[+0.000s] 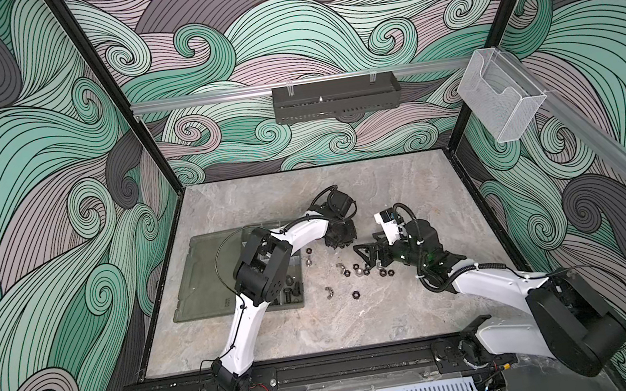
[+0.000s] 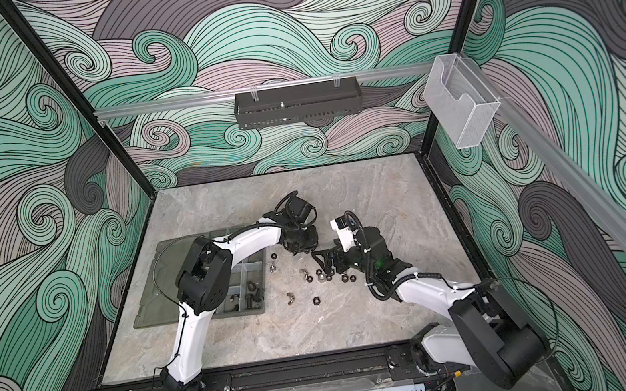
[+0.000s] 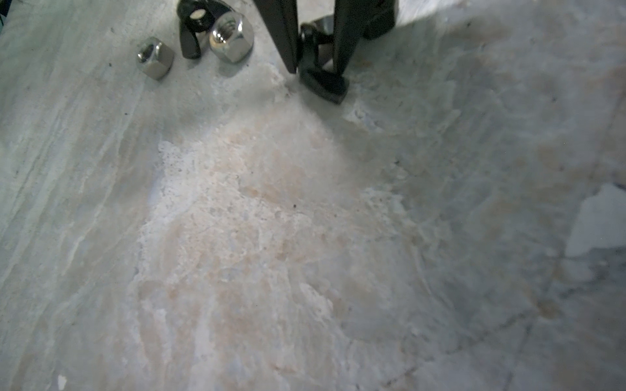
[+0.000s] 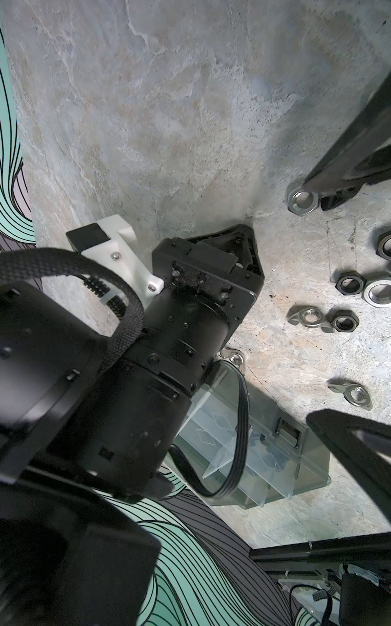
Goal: Sort the screws and nuts into containers
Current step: 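Carry the black wing nut with the left gripper over the box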
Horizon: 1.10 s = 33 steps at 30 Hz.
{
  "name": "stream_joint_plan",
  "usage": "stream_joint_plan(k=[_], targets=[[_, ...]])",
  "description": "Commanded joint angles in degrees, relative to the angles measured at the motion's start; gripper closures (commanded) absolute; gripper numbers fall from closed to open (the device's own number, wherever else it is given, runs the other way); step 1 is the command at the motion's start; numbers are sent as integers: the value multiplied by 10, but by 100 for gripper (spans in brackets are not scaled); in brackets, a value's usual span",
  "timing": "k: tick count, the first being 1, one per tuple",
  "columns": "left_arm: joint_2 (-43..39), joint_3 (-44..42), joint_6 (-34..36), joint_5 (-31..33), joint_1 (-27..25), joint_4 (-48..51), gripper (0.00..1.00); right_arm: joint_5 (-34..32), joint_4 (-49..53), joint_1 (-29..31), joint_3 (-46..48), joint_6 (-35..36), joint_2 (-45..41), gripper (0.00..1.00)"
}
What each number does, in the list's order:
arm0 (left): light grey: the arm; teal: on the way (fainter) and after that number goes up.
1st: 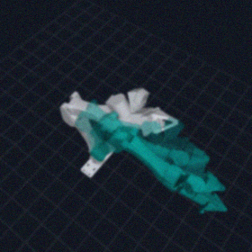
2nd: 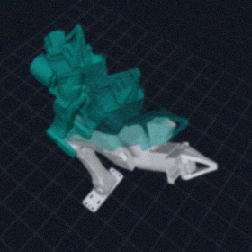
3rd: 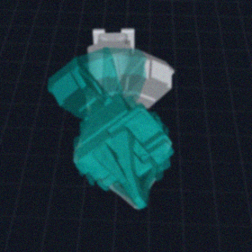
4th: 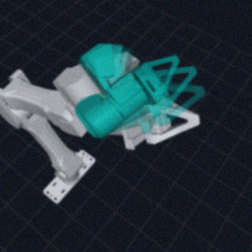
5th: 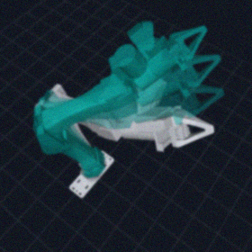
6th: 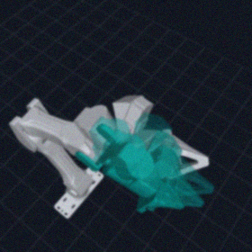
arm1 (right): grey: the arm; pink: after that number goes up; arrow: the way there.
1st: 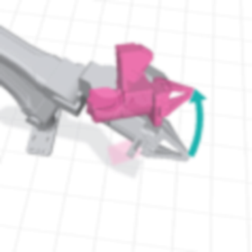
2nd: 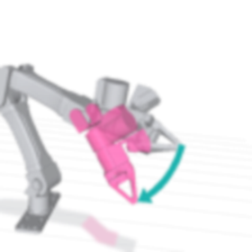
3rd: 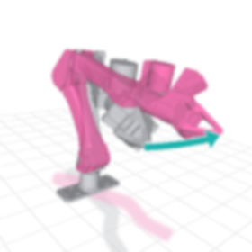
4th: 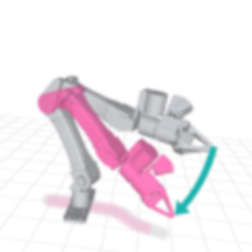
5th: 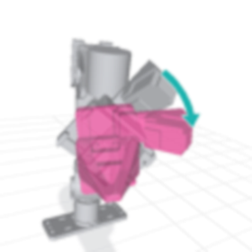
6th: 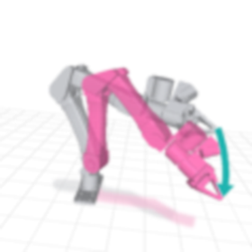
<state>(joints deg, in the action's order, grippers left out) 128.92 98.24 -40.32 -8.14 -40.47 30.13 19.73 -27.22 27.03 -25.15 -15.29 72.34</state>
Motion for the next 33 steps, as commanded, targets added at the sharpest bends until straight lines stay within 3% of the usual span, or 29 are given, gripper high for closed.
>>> stream_joint_plan(k=[1,8,18,27,33], targets=[[13,23,8,8,4,24,82,9,-17,-2,-1,0,2,1],[4,23,21,14,3,30,92,12,-17,-2,-3,-1,6,1],[-32,11,37,12,3,28,98,8,-18,-2,-3,-2,7,1],[-113,-38,72,20,4,22,98,12,-26,-5,-4,-9,19,1],[-191,-96,95,63,4,59,98,27,-10,-4,-12,11,14,1]])
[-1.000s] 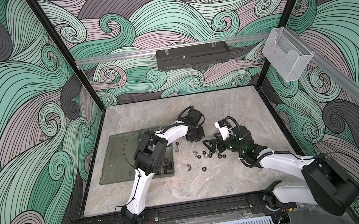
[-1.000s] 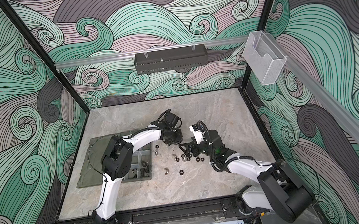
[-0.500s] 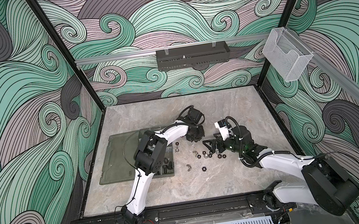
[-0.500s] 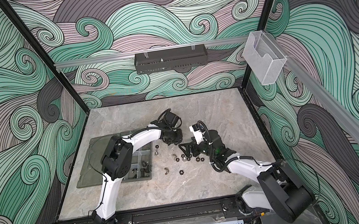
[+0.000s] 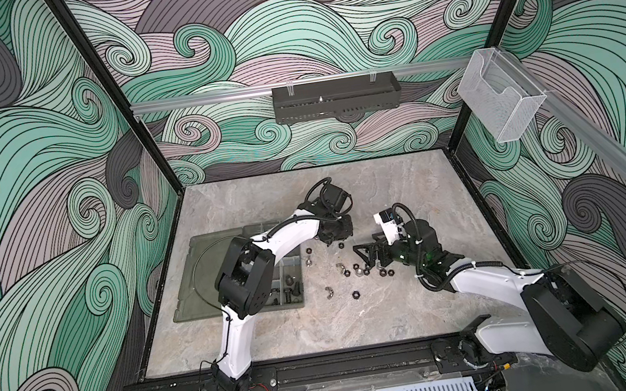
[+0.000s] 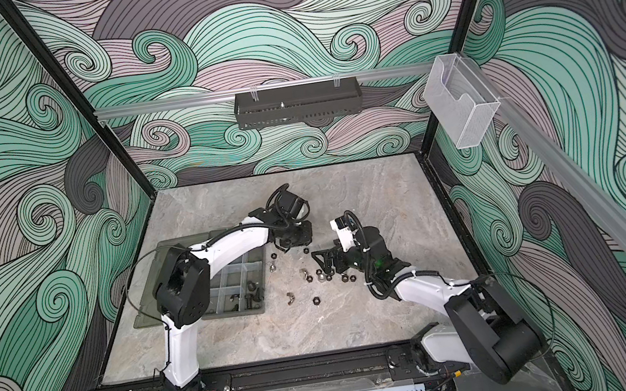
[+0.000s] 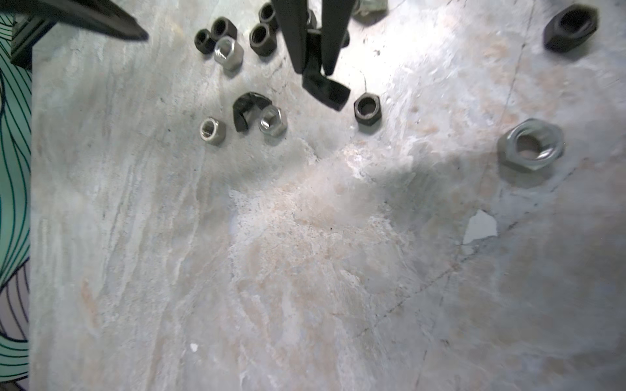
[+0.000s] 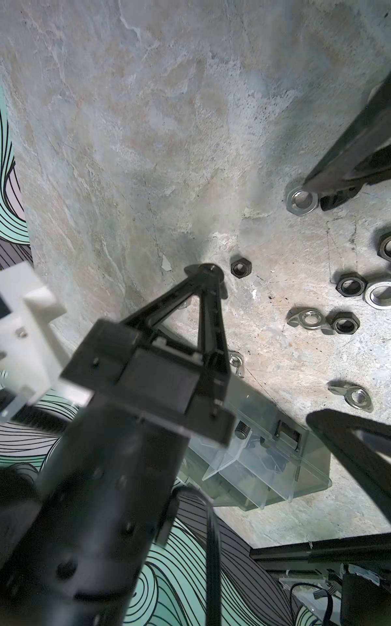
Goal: Sort the screws and nuts into containers
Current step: 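Carry the black wing nut with the left gripper over the box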
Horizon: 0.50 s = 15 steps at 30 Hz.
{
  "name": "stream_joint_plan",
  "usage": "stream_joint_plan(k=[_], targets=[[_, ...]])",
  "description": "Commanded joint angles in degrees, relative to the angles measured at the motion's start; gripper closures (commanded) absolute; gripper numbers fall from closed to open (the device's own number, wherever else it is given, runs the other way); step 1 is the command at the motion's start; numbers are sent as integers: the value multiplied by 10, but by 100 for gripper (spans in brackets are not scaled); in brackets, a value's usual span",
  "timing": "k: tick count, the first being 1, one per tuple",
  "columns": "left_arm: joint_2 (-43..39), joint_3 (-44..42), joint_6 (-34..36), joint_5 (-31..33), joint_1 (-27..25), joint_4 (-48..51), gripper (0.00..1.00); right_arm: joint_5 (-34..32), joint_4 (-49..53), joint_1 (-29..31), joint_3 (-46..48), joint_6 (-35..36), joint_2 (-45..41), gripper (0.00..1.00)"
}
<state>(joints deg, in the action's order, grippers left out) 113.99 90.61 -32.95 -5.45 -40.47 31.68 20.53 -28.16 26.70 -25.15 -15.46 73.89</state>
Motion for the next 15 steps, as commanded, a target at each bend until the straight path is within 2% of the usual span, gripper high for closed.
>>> stream_joint_plan(k=[1,5,10,15], targets=[[-59,-37,27,47,5,52,98,33,8,3,-19,24,4,1],[-150,-128,23,91,6,73,98,44,33,55,-51,61,34,1],[-275,-230,4,143,13,126,98,102,-4,81,-60,49,64,1],[-405,-313,-28,181,16,183,98,105,3,110,-68,67,67,1]])
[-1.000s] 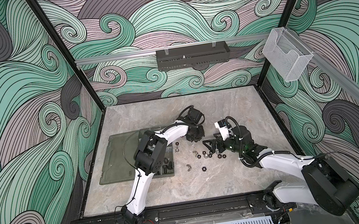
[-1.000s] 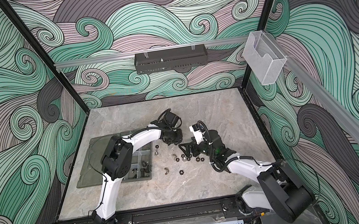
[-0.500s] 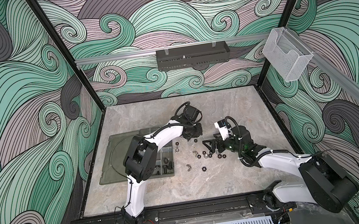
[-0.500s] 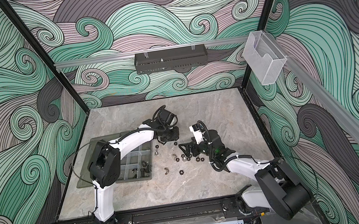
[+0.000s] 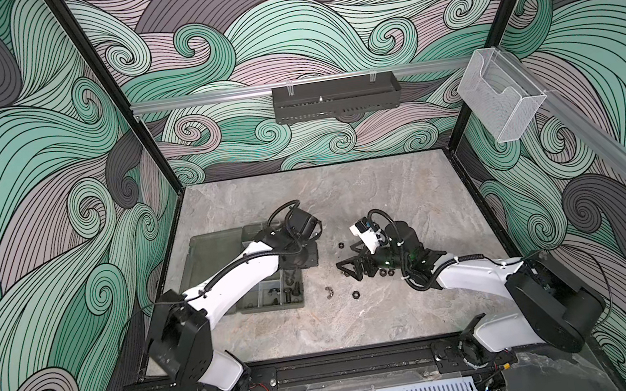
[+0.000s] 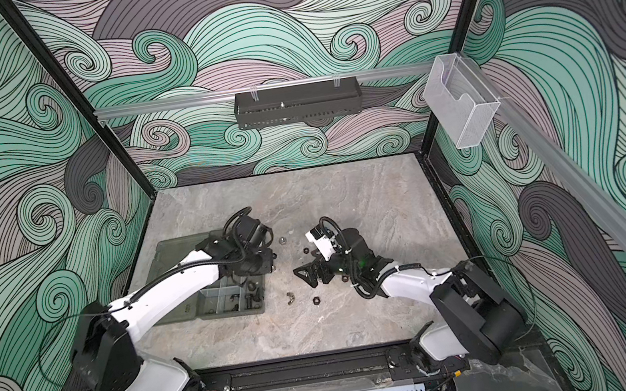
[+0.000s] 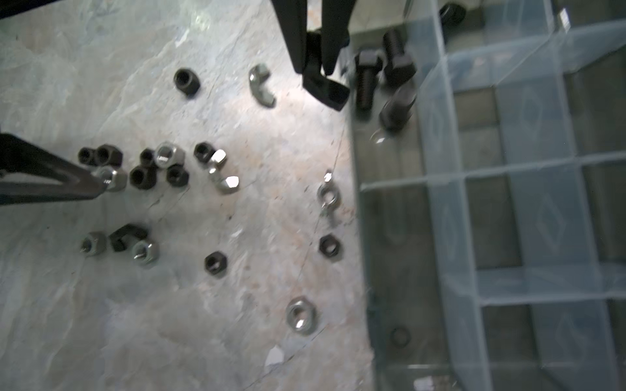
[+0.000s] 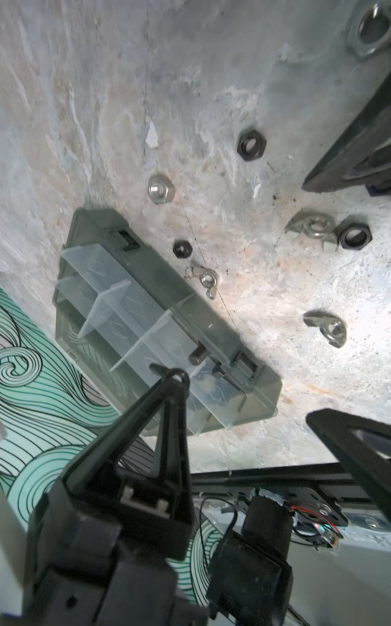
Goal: Sort the screws and nuts into containers
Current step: 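Carry the black wing nut with the left gripper over the box, then open the left gripper to release the wing nut into a compartment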
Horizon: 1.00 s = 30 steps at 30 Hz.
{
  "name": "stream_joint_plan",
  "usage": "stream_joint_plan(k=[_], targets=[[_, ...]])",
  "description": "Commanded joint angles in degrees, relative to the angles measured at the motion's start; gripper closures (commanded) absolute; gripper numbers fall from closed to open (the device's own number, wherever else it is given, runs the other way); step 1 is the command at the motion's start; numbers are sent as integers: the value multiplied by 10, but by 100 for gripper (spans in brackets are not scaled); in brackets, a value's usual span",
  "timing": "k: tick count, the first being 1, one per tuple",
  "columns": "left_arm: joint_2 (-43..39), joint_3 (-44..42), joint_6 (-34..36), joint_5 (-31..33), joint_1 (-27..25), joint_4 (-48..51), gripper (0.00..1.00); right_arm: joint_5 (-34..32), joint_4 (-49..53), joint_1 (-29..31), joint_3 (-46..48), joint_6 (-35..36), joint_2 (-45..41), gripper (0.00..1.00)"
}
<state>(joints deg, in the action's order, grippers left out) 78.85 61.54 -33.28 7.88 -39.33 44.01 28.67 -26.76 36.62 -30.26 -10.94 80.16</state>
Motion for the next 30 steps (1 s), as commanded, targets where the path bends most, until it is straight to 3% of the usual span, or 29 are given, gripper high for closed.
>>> stream_joint_plan(k=[1,6,10,17,30], targets=[[-74,-40,-31,57,6,66,98,25,-14,12,-16,22,7,1],[-139,-103,-86,107,13,109,97,29,-9,13,-21,19,15,1],[-145,-137,-84,91,33,78,97,15,-5,13,-16,25,4,1],[-107,-144,-58,58,75,47,97,6,4,13,-20,30,13,1],[-14,-133,-30,-11,94,31,97,-2,12,13,-20,33,6,1]])
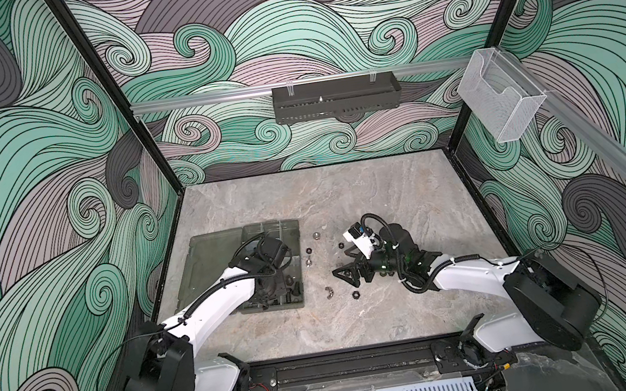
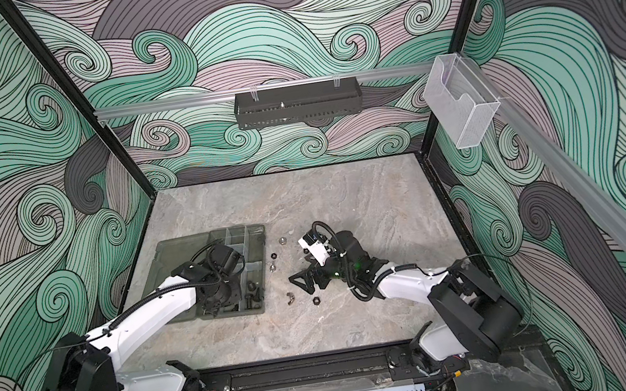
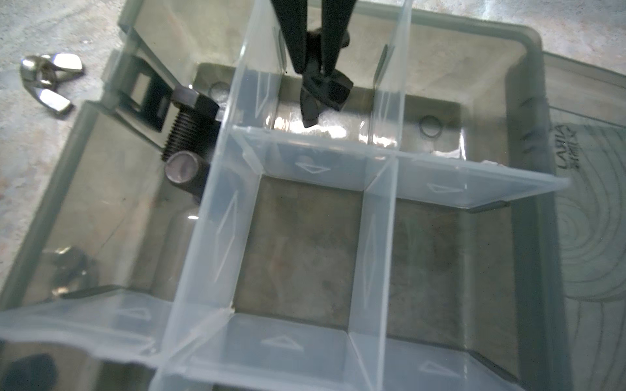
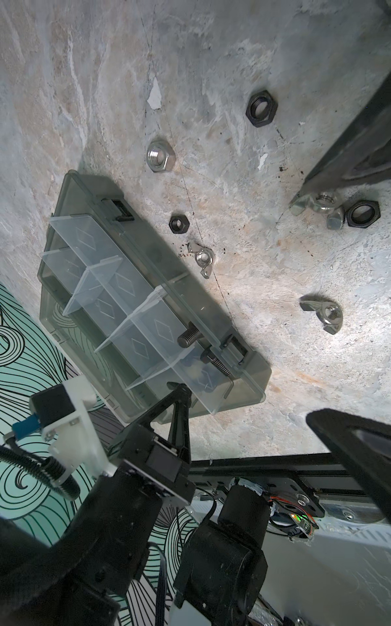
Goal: Sort the screws and nuts into containers
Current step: 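Open the left gripper to release the wing nut into a compartment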
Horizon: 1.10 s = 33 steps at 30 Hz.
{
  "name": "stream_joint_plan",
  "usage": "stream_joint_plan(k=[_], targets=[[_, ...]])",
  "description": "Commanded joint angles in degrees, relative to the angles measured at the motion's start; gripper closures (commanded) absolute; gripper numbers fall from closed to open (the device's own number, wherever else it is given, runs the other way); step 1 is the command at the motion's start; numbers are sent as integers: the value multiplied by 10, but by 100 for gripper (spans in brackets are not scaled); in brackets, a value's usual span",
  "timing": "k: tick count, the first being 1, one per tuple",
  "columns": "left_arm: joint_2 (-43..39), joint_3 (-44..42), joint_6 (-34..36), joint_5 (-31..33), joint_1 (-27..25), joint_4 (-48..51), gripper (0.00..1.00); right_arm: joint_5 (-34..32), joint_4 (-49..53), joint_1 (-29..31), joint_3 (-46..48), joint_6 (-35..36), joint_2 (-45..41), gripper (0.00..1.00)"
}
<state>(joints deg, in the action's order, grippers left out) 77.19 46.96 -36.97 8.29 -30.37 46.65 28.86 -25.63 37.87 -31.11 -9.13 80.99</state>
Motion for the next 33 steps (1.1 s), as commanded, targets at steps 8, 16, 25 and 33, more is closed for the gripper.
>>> stream_joint_plan(k=[8,16,25,33], targets=[[2,1,4,-3,7,-16,92,2,-7,1,-11,10,0,1],[-7,0,10,7,8,-14,85,2,-5,0,-11,10,-1,1],[-5,17,16,-12,8,12,81,-1,-4,1,-14,8,10,1],[-68,-7,52,-67,8,-58,78,2,-4,0,-16,7,8,1]])
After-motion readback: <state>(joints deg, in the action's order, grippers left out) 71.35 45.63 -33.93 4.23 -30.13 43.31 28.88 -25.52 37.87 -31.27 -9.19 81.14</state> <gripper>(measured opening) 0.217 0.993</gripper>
